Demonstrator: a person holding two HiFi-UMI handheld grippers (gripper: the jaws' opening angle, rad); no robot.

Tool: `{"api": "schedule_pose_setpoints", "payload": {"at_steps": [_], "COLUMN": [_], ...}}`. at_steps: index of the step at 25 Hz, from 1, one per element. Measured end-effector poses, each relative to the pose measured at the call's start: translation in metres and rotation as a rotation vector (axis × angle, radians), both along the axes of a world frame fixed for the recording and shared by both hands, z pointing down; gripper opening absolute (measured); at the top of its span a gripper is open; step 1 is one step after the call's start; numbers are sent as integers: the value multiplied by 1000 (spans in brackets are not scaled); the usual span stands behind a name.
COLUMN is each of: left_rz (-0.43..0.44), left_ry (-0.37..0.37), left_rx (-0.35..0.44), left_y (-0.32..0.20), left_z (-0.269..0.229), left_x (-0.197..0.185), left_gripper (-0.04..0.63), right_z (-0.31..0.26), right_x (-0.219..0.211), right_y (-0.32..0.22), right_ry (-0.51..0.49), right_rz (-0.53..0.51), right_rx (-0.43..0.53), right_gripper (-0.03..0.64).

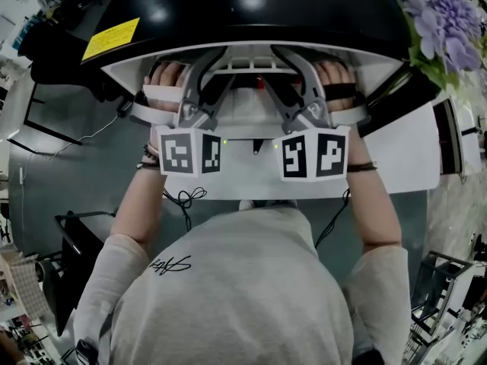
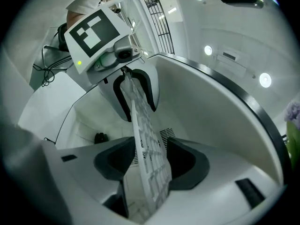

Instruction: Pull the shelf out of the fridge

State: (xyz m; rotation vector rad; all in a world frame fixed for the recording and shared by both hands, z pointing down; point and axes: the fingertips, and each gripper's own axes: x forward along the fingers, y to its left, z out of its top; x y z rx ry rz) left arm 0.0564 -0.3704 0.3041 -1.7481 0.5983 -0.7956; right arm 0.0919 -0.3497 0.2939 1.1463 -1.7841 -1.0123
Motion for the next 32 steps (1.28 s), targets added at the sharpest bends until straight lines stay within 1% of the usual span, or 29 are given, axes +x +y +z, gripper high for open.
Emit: {"api": "schedule_pose_setpoints", "payload": {"at_steps": [2,4,6,9,16,22,26,27,28,30,32], "left_rz": [-14,-22,-28,-39,-49,-41,-37,-38,-39,-41,-39], "left_ry": [-33,-45,-46,-54,-58,-44,-49,-55,-60,-66,-72], "left_rx": [29,30,21,18,35,47,36,38,41,44,42], "left_y": [-5,-9,-12,-16,-24,-26,-28,-29,-30,-30,-30], "left_z": [2,4,5,5,1,-3,-1,1,2,3,6], "left_x": [0,1,2,3,9,13,16,17,17,17,16], "left_gripper": [206,206,206,206,206,206,204,199,179,105,83], "right_z": [2,4,6,8,14,16,17,18,18,18,19], "right_x": [0,2,5,9,16,21,23,24,24,24,24], "right_y": [-3,-7,-11,-18,-35,-47,-52,-53,-53,-53,-53], "right_ry": [20,51,77,83,114,117,131,133,137,145,160], "right_rz": [8,25,45,60,100,127,149,155,159,161,158], "right_rx": [-6,-10,-12,-23,-29,-42,-42,-44,-42,-34,-37], "right_gripper": [192,192,192,192,192,192,192,192,192,192,190]}}
